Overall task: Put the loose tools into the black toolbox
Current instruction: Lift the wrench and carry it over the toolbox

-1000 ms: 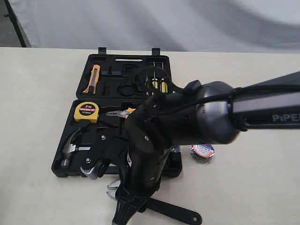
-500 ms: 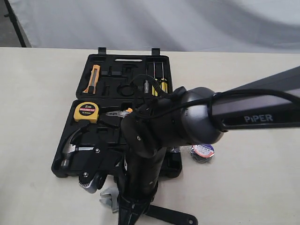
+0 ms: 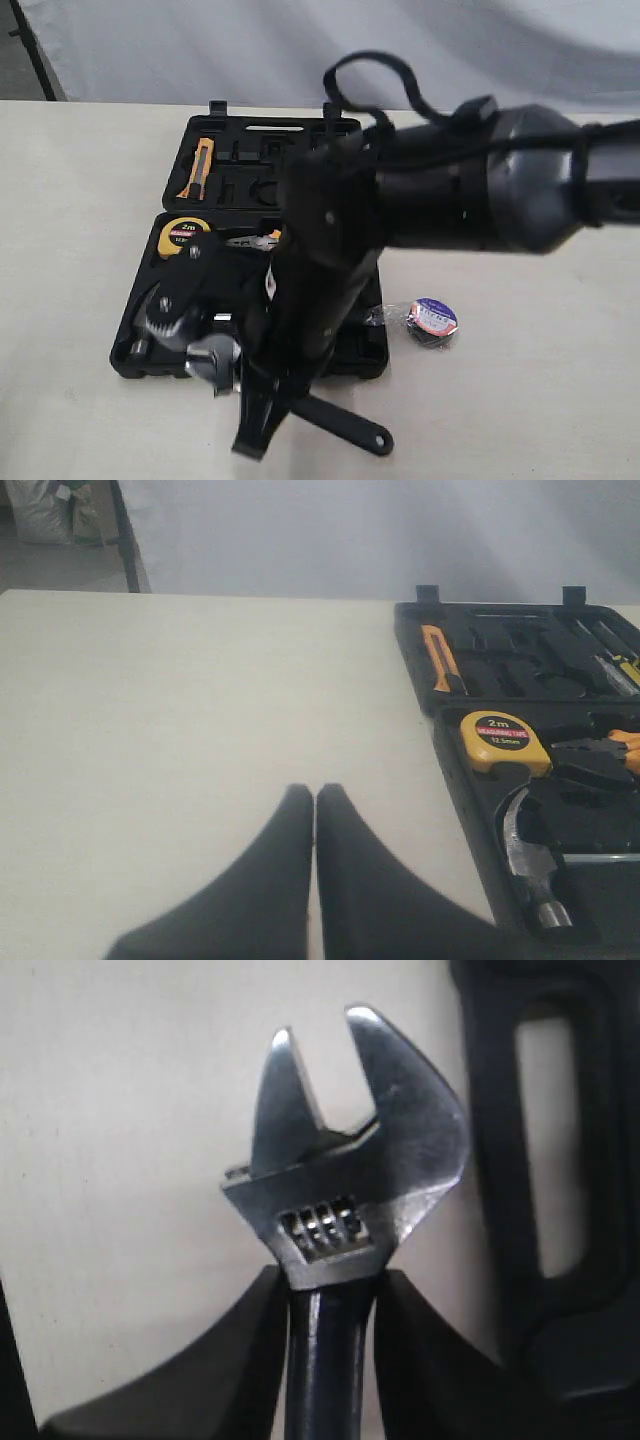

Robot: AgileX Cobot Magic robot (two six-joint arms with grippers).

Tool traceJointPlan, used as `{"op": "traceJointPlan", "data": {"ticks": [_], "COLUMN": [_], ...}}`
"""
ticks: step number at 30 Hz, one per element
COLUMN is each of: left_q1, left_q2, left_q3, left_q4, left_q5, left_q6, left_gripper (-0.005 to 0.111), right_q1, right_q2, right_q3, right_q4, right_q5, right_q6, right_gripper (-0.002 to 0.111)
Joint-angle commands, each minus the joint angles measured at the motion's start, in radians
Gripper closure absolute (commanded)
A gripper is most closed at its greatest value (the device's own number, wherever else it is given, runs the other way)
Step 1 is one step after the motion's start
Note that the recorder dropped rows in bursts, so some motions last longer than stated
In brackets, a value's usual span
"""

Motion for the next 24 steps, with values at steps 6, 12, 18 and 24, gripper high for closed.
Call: {"op": "traceJointPlan", "data": {"ticks": [6, 12, 18, 24], "left_q1": [0.003, 0.003, 0.003, 0.003], "left_q2": [-0.008, -0.008, -0.008, -0.008], "left_q3": [0.009, 0.009, 0.009, 0.009], "left_q4": [-0.014, -0.014, -0.014, -0.014], "left_q5": [-0.017, -0.017, -0.017, -0.017], "left_q6": [-0.01, -0.01, -0.01, -0.01], "left_gripper": [0.105, 0.105, 0.105, 0.105], "right_q1": [-0.175, -0.173, -0.171, -0.171], "right_q2": [0.212, 0.442, 0.52, 0.543], "right_q3": [-0.477, -0.7, -0.758, -0.758], "right_q4": [-0.148, -0.167, -0.188, -0.188], "right_q5": [0.213, 0.244, 0.288, 0.288], "right_q6": [-0.036, -0.074, -0.077, -0.077], "right_gripper": [0.109, 0.109, 0.109, 0.109]}}
